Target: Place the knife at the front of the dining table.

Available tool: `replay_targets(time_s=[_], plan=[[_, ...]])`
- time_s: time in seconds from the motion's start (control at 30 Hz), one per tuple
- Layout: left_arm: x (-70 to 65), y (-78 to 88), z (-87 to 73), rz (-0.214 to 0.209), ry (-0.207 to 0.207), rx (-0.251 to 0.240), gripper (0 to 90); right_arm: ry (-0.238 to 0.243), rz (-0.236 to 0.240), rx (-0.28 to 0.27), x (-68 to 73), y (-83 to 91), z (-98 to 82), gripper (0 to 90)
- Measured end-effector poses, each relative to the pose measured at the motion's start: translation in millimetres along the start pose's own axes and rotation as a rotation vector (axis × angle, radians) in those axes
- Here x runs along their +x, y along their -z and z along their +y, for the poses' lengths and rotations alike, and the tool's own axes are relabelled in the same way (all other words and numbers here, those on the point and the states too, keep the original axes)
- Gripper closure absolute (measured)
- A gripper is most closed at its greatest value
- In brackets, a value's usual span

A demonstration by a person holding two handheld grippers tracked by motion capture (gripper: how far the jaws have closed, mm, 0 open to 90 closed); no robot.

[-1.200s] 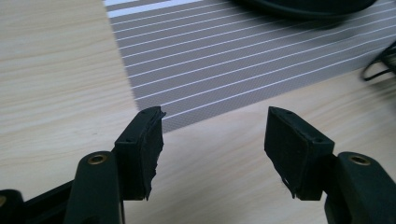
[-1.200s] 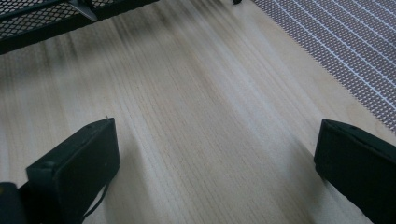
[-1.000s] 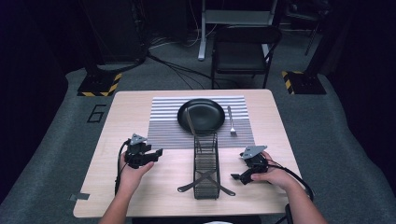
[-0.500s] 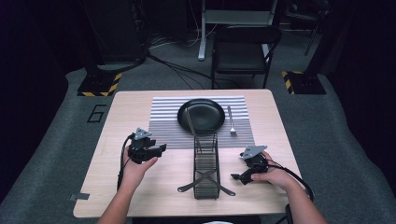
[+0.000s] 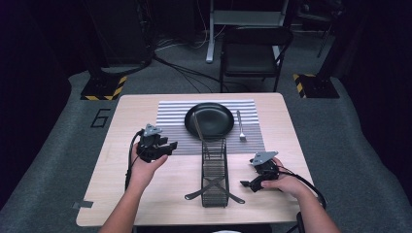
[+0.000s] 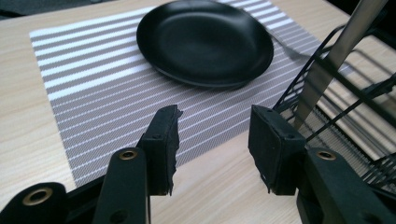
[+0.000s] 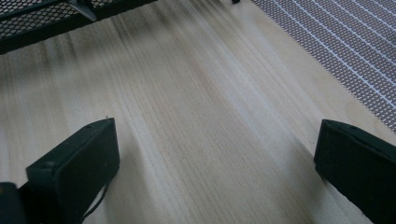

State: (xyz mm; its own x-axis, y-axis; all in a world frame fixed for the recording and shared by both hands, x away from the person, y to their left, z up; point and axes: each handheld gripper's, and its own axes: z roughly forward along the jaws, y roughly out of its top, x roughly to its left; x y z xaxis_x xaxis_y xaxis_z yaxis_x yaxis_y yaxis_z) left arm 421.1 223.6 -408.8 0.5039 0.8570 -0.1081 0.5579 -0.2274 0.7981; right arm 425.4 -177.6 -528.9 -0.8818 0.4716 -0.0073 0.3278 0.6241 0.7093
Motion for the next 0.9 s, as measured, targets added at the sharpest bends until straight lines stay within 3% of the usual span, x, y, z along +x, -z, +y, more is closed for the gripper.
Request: replay_targets(time_s=[0.43,0.9], plan=[[-12.6,5.8,25.4,-0.020,-0.040,-0.020,54.1,0.003,0.001,0.001,-0.2,0.1,-0.1,0.0],[-34.6,0.0,40.5,-0.094,-0.083,-0.033,58.2,0.003,0.001,0.002,-0.2,0.1,0.0,0.0]])
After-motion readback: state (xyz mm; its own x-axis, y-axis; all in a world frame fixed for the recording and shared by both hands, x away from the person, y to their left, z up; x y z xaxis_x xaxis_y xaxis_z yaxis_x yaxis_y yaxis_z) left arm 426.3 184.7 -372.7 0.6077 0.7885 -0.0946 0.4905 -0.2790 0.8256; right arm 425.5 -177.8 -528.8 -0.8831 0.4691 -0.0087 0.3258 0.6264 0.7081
